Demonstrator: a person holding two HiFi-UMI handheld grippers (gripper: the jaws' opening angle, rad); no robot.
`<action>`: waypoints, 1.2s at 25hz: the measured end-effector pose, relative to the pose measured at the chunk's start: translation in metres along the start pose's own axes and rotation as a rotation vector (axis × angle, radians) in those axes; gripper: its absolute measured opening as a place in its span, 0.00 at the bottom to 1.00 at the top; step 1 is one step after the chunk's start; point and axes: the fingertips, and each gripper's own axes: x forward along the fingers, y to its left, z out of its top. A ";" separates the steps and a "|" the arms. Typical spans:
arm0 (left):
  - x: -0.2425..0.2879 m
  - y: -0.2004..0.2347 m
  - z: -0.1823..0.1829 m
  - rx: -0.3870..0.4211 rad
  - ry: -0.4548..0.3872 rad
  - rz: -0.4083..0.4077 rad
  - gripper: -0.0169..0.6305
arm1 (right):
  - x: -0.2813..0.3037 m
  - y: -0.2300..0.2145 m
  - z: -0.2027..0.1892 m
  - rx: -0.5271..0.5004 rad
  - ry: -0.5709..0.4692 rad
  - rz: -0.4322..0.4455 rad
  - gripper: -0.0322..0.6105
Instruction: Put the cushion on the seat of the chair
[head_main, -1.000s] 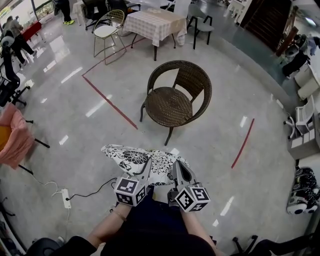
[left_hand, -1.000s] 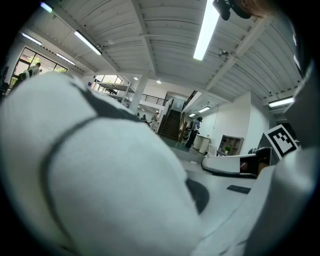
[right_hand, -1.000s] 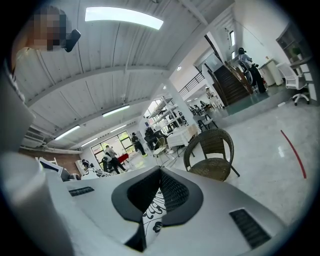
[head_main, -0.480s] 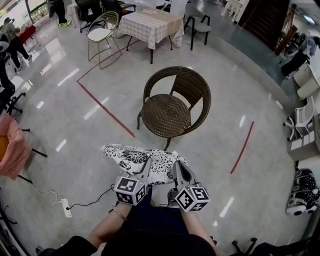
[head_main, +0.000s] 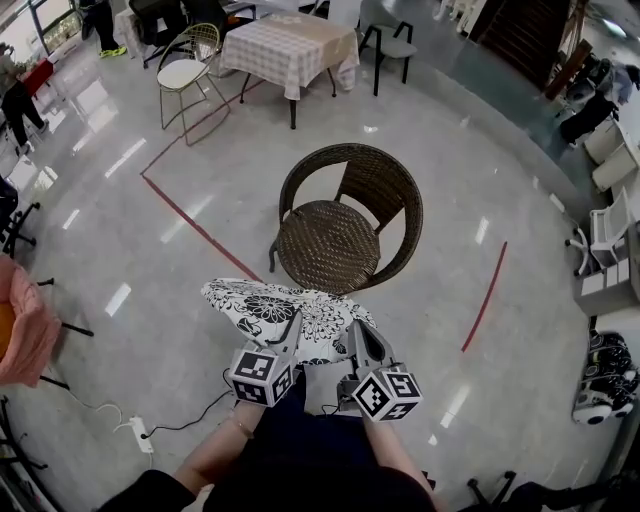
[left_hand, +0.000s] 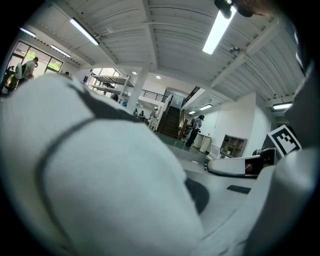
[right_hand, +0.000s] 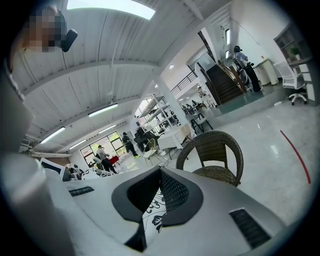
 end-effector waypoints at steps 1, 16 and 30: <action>0.006 0.005 0.004 -0.001 0.003 0.001 0.05 | 0.007 -0.001 0.003 0.000 0.002 -0.004 0.08; 0.091 0.072 0.046 -0.043 0.013 -0.019 0.05 | 0.090 -0.029 0.034 0.022 -0.012 -0.098 0.08; 0.150 0.082 0.061 -0.062 0.031 -0.034 0.05 | 0.113 -0.065 0.044 0.032 0.027 -0.135 0.08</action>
